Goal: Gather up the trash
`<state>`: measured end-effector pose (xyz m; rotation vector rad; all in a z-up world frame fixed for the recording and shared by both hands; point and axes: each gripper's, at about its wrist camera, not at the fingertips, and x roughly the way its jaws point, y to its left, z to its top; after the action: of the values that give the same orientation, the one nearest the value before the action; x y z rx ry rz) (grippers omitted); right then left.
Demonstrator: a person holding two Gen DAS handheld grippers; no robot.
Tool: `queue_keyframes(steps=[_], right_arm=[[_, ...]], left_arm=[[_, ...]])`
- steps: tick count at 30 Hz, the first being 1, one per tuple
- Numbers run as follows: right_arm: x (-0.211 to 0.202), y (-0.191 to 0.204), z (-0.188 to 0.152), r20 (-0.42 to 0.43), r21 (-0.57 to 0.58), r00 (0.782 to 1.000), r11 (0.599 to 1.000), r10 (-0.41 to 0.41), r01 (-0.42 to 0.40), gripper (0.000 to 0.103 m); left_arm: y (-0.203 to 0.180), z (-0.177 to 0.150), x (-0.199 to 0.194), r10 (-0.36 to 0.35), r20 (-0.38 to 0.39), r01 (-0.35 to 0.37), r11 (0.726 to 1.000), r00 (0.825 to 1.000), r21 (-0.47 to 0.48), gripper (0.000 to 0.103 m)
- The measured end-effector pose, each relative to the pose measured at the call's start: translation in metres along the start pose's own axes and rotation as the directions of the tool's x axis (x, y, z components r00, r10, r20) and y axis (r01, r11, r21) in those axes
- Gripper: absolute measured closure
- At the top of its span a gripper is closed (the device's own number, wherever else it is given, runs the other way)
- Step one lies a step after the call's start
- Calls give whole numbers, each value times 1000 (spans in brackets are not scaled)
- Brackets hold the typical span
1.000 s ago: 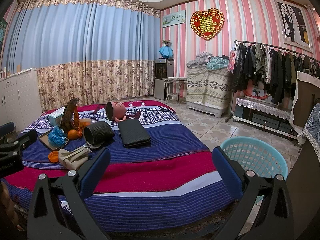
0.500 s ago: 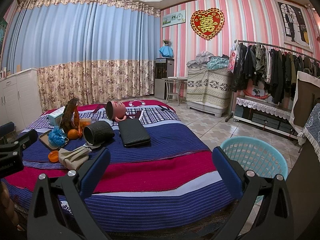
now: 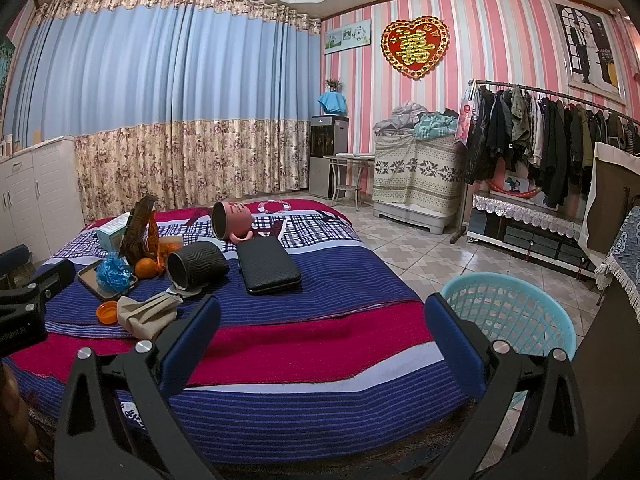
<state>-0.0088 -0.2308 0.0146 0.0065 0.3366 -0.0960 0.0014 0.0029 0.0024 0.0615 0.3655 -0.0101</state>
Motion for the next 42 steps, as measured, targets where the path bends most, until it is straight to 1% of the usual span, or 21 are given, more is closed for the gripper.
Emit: queue_keyframes(steps=[26, 33, 42], right_arm=[[1, 0, -1, -3, -1, 1000, 1000, 0, 0, 4], [3, 5, -2, -4, -2, 1000, 1000, 1, -1, 4], [4, 6, -2, -5, -3, 1000, 1000, 1, -1, 4]], left_arm=[[-1, -1, 0, -1, -5, 1, 1000, 1000, 0, 5], [-3, -8, 0, 1, -18, -1, 1000, 1000, -4, 5], [-3, -7, 1, 0, -19, 0, 1000, 1000, -5, 5]])
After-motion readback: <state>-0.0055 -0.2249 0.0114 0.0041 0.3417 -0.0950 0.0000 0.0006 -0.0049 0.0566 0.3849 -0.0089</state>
